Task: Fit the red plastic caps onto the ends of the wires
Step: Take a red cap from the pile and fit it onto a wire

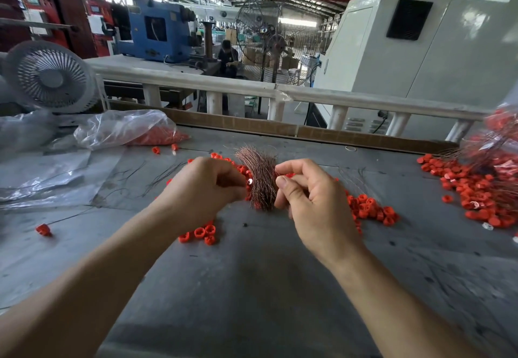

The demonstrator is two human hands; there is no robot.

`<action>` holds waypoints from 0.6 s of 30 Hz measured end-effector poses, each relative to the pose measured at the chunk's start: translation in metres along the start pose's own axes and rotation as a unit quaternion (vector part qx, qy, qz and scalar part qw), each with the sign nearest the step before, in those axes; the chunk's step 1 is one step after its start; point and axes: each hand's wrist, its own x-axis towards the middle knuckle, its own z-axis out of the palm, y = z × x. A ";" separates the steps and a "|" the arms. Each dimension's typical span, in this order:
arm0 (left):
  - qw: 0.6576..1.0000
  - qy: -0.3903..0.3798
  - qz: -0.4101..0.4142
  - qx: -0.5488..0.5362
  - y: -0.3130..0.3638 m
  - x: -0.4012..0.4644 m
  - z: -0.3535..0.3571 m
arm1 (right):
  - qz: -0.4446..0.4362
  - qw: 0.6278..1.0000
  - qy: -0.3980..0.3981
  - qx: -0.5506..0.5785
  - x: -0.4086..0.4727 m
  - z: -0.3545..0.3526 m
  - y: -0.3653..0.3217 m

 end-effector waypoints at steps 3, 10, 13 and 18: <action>0.968 -0.003 -0.021 -0.250 0.014 -0.003 0.002 | -0.023 0.999 0.027 0.000 -0.001 -0.001 -0.004; 0.876 -0.045 -0.074 -0.475 0.024 -0.008 0.006 | -0.046 0.997 0.055 0.019 -0.003 -0.003 -0.011; 0.864 -0.052 -0.072 -0.495 0.025 -0.009 0.007 | -0.054 0.997 0.055 0.023 -0.005 -0.002 -0.012; 0.864 -0.055 -0.069 -0.496 0.025 -0.009 0.007 | -0.067 0.996 0.053 0.023 -0.005 -0.002 -0.014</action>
